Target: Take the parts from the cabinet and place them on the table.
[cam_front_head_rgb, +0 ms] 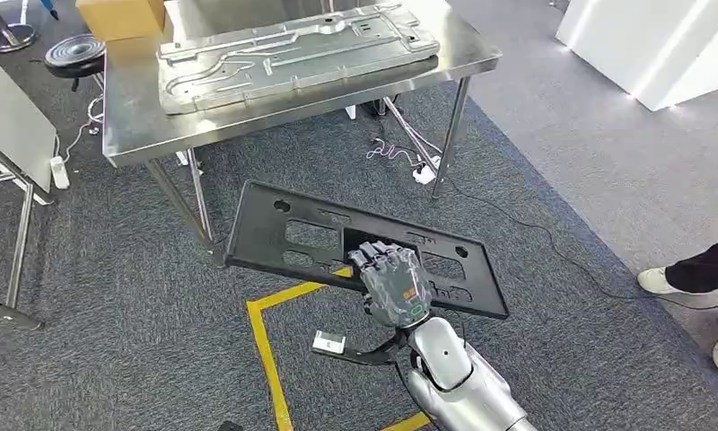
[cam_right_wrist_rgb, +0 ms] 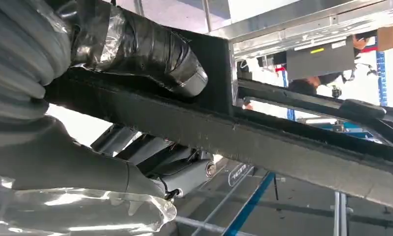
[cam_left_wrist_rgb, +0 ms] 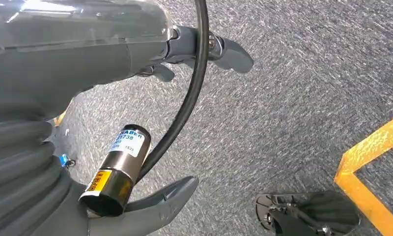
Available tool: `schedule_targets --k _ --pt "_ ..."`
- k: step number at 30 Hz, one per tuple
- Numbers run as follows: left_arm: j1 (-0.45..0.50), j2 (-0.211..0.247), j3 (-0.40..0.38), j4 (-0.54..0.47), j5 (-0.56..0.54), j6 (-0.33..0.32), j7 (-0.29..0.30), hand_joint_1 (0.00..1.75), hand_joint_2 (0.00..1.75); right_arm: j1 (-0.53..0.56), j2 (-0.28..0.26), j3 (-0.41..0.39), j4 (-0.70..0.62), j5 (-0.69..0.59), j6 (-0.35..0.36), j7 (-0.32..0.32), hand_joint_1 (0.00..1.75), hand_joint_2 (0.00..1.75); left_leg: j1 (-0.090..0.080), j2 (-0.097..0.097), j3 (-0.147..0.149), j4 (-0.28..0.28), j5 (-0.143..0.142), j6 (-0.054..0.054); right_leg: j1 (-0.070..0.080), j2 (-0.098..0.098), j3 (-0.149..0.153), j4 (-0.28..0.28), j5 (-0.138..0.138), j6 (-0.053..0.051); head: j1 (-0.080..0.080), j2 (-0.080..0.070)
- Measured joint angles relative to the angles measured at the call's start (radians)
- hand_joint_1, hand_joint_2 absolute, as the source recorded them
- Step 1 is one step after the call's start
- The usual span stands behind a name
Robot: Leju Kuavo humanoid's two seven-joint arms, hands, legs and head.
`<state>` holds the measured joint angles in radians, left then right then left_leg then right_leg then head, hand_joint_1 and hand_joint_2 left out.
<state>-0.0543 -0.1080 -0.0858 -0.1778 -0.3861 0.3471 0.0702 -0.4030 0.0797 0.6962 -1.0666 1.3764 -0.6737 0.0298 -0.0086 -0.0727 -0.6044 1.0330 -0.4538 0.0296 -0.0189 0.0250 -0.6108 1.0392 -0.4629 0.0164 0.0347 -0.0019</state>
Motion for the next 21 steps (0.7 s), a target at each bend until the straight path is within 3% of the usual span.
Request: schedule_targets --k 1,2,3,6,7,8,9,11,12,16,18,21 --pt "0.000 0.000 0.000 0.000 0.000 0.000 0.000 0.00 1.75 0.000 0.001 0.000 0.000 0.000 0.000 0.000 1.75 1.75 0.001 0.001 0.006 -0.013 0.005 0.006 0.003 0.001 0.004 -0.005 0.001 0.005 0.000 0.000" --pt "0.001 -0.004 0.000 0.000 0.000 -0.001 0.000 0.00 1.75 0.000 0.003 0.000 -0.001 0.000 -0.001 0.000 1.75 1.75 0.017 0.005 0.021 -0.034 0.016 0.011 0.006 -0.005 0.005 0.001 -0.004 0.007 0.000 0.000" --pt "0.000 -0.005 0.000 0.000 0.000 -0.001 0.000 0.00 1.75 -0.003 0.004 0.000 -0.001 0.000 0.000 0.000 1.75 1.75 0.014 0.007 0.029 -0.046 0.016 0.016 0.011 -0.013 -0.007 0.030 -0.024 0.009 0.002 0.000" --pt "0.000 -0.005 0.000 0.000 0.000 -0.006 0.000 0.00 1.75 -0.005 0.003 0.001 0.003 0.000 0.000 0.000 1.75 1.75 0.011 0.013 0.030 -0.044 0.011 0.022 0.006 -0.014 -0.119 0.243 -0.117 0.013 0.002 0.000" --pt "0.001 -0.005 0.000 0.000 0.000 -0.006 0.000 0.00 1.75 -0.003 0.003 0.001 0.005 0.000 0.000 0.000 1.75 1.75 0.011 0.013 0.031 -0.041 0.008 0.021 0.004 -0.014 -0.140 0.276 -0.118 0.016 0.002 0.000" --pt "0.002 -0.005 0.000 0.000 0.000 -0.006 -0.001 0.00 1.75 -0.003 0.003 0.001 0.006 0.000 0.000 0.000 1.75 1.75 0.011 0.012 0.032 -0.038 0.005 0.019 0.002 -0.015 -0.138 0.264 -0.098 0.017 0.002 0.000" --pt "0.002 -0.005 0.000 0.000 0.000 -0.006 -0.001 0.00 1.75 -0.003 0.003 0.001 0.006 0.000 0.000 0.000 1.75 1.75 0.013 0.011 0.033 -0.034 0.001 0.015 -0.001 -0.016 -0.115 0.209 -0.058 0.019 0.002 0.000" --pt "0.002 -0.005 0.000 0.000 0.000 -0.006 -0.002 0.00 1.75 -0.005 0.003 0.001 0.006 0.000 0.000 0.000 1.75 1.75 0.015 0.007 0.034 -0.014 -0.016 0.005 -0.008 -0.012 -0.028 0.035 0.027 0.022 0.002 0.000" --pt "0.002 -0.005 0.001 0.000 0.000 -0.006 -0.002 0.00 1.75 -0.007 0.003 0.001 0.008 0.000 0.000 0.000 1.75 1.75 0.012 0.006 0.027 -0.006 -0.023 -0.003 -0.006 0.000 -0.022 0.024 0.000 0.018 0.003 0.000" --pt "0.002 -0.005 0.001 0.000 0.000 -0.006 -0.002 0.00 1.75 -0.006 0.005 0.003 0.008 0.000 0.000 0.000 1.75 1.75 0.014 0.003 0.029 -0.007 -0.030 -0.026 0.002 -0.006 -0.017 0.014 0.002 -0.010 0.002 0.000" --pt "0.001 -0.004 0.001 0.000 0.000 -0.005 -0.002 0.00 1.75 -0.006 0.008 0.003 0.008 -0.001 0.000 0.000 1.75 1.75 0.014 0.041 0.016 0.038 -0.055 -0.038 -0.005 -0.015 0.004 0.001 -0.002 -0.024 -0.001 0.000" --pt "-0.001 -0.005 0.001 0.000 0.000 -0.005 -0.002 0.00 1.75 -0.004 0.008 0.005 0.009 -0.001 0.000 0.000 1.75 1.75 0.022 0.061 -0.111 0.260 -0.139 -0.051 -0.003 -0.031 0.018 0.000 -0.015 -0.031 -0.002 0.000"
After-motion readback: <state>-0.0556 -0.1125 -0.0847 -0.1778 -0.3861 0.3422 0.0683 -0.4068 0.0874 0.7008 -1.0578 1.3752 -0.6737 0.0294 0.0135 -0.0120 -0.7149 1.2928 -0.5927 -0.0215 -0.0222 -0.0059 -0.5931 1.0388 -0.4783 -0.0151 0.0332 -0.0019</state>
